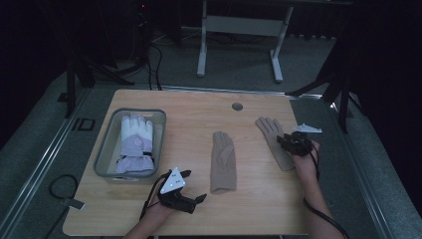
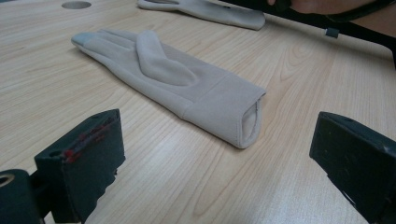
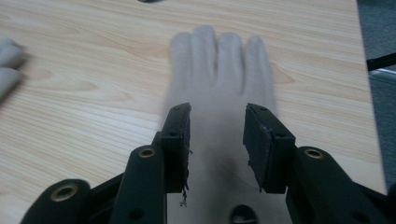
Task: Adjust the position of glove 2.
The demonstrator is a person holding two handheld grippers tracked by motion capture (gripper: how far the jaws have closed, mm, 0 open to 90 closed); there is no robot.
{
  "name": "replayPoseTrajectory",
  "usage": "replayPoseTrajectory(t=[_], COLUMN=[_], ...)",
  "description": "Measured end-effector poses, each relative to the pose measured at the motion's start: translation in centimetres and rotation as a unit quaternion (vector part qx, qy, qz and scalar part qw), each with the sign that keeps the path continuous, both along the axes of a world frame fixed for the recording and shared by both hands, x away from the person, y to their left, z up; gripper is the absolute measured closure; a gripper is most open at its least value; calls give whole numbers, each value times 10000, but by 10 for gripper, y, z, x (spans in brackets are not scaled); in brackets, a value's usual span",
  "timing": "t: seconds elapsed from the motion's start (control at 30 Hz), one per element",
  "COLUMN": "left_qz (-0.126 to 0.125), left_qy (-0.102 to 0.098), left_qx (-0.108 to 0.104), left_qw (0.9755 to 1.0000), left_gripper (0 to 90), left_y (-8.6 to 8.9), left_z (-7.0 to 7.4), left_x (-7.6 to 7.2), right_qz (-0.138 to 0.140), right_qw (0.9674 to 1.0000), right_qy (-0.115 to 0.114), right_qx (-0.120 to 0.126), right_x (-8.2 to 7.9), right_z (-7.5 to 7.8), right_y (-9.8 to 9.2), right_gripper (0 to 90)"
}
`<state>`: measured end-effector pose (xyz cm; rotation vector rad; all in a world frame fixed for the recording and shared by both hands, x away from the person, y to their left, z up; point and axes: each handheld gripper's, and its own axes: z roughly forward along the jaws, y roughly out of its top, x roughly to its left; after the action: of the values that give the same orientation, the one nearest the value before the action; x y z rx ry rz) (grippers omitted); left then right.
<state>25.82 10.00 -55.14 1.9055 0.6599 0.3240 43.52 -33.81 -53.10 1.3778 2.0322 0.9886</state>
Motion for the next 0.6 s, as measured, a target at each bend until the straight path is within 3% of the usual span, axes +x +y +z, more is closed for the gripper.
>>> replayPoseTrajectory(t=[0.3, 0.43, 0.53, 0.6], left_qz=[-4, -16, -23, -22], left_qy=[3, 5, 10, 13], left_qx=[1, 7, 23, 22], left_qw=[10000, 10000, 10000, 10000], left_gripper=[31, 31, 31, 31], left_y=[-1, -1, -1, -1], left_z=[0, -1, -1, -1], left_x=[-1, -1, -1, -1], right_qz=[25, 36, 91, 75], right_qw=[9996, 9994, 9990, 9990], right_qy=[280, 324, 398, 393], right_qx=[-53, 91, 204, 181], right_x=[7, 7, 5, 5], right_z=[-20, -21, -21, -21], right_y=[-8, -9, -6, -5], right_gripper=[596, 656, 805, 821])
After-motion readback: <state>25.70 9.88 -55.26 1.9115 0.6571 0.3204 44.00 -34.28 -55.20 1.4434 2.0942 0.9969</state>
